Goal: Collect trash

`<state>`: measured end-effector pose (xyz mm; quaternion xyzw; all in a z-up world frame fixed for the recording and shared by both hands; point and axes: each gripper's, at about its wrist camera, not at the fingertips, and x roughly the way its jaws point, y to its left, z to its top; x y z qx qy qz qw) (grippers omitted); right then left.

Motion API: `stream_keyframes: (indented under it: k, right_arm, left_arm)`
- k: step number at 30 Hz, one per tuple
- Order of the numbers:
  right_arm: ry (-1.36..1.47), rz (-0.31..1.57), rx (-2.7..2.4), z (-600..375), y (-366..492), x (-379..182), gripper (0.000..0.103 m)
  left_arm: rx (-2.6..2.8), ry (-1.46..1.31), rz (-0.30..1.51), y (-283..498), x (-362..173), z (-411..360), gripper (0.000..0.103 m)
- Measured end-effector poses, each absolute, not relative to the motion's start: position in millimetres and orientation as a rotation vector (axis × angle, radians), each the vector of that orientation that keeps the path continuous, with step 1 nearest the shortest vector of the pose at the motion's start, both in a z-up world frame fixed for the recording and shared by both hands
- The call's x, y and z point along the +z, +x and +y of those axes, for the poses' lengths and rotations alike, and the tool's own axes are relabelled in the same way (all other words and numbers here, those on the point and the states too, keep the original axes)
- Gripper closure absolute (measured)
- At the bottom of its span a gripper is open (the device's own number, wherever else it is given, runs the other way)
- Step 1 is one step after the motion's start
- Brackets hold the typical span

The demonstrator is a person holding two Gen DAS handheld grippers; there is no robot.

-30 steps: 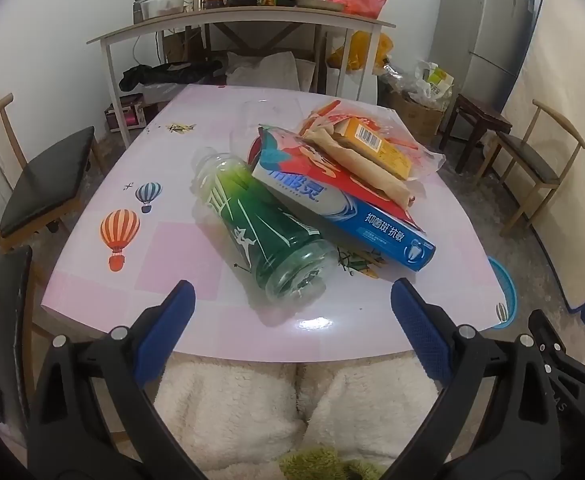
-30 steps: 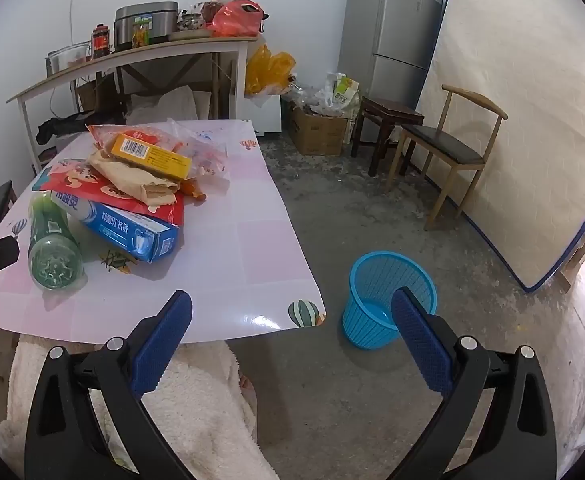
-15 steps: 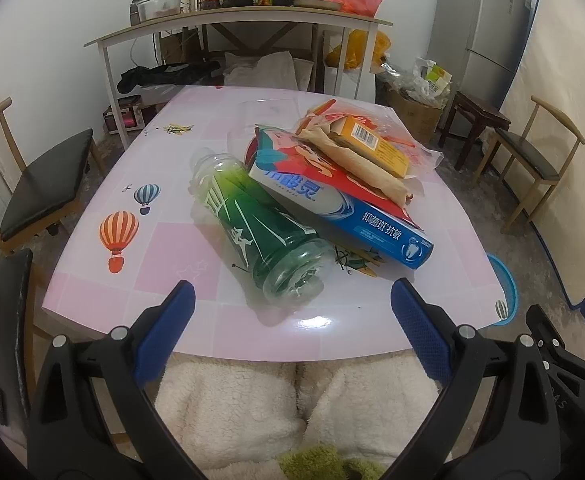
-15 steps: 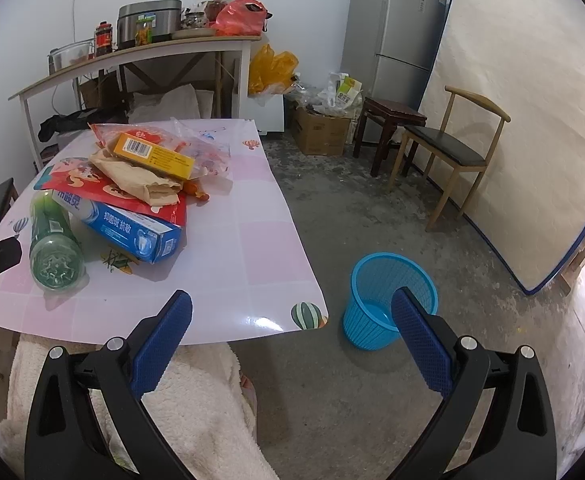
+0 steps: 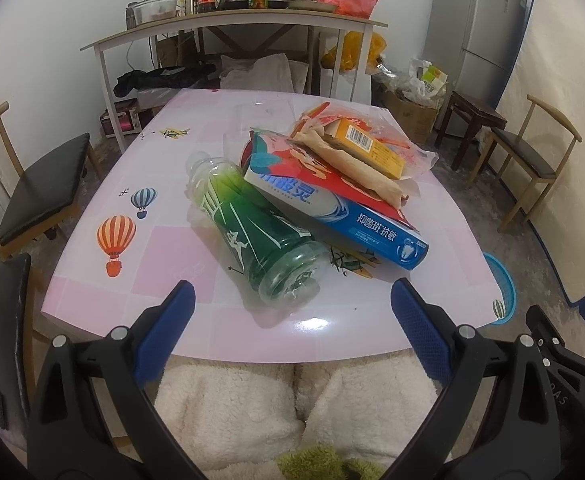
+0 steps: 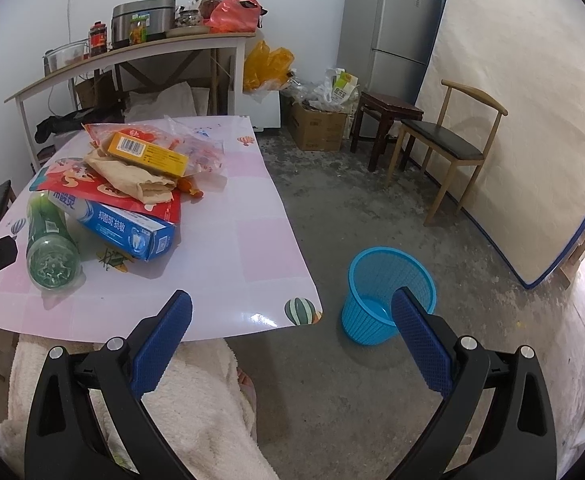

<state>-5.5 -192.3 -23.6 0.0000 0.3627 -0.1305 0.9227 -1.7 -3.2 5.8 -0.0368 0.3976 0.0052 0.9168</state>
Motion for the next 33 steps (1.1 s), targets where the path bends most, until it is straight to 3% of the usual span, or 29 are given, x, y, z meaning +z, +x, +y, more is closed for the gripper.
stream_keyframes:
  k: [33]
  right_arm:
    - [-0.007, 0.755, -0.265, -188.5, -3.8, -23.4, 0.006]
  left_arm:
    - [0.035, -0.084, 0.810, -0.9, 6.6, 5.9, 0.009]
